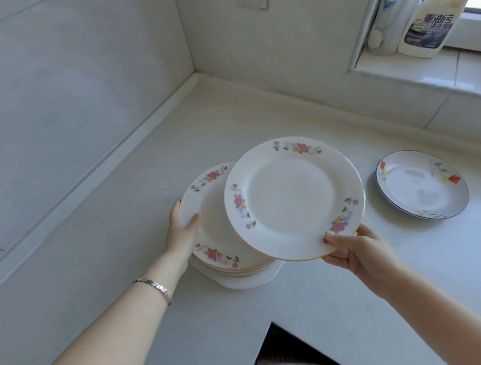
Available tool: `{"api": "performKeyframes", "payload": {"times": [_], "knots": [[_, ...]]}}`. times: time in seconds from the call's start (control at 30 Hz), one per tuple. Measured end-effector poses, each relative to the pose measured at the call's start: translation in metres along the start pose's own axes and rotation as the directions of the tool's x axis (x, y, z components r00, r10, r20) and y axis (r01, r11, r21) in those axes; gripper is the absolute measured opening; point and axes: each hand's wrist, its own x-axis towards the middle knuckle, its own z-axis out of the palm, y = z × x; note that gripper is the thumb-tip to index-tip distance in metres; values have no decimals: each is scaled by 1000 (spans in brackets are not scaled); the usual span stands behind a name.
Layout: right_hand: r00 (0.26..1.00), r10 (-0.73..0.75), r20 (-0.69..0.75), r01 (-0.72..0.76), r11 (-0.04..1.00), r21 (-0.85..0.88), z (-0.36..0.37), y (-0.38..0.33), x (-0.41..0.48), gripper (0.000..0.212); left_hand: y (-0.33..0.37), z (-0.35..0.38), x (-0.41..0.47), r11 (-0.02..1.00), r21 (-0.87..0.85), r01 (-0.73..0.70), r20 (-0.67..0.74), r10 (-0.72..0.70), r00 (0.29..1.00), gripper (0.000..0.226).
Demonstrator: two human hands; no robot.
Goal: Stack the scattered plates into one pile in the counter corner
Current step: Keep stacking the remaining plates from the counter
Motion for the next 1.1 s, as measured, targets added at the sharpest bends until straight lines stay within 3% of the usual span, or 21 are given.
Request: {"api": "performKeyframes", "payload": {"times": [0.37,0.47,0.53,0.63,0.8,0.87,0.9,0.97,1.03,1.1], "knots": [[998,68,-9,-69,991,-112,51,27,27,15,4,2,-4,999,-36,-24,-47,22,999,47],[997,73,2,-71,971,-227,60,30,29,9,3,2,-3,1000,-28,-1,-39,0,999,47],[998,56,-18,-59,913,-403,63,28,29,4,2,2,-2,999,-39,5,-48,-7,999,47],[998,41,-39,-57,764,-643,61,27,32,18,2,2,-1,997,-72,6,-57,-10,998,46],[998,44,-46,-61,495,-867,55,25,36,37,4,5,-1,990,-137,37,-92,-50,995,44],[994,-50,-97,-68,409,-910,52,15,42,47,5,4,1,983,-170,68,-51,-78,996,46],[981,-144,-132,-57,432,-900,50,9,49,47,4,3,2,977,-196,87,-26,-94,995,46],[954,-236,-182,0,610,-792,46,-3,71,49,2,3,-2,949,-283,141,-4,-148,989,42],[985,-128,-114,34,796,-604,49,-14,97,59,-4,3,-4,909,-340,240,60,-234,970,51],[999,41,6,-34,906,-422,53,-15,120,60,-8,4,-5,877,-366,311,116,-289,950,59]]}}
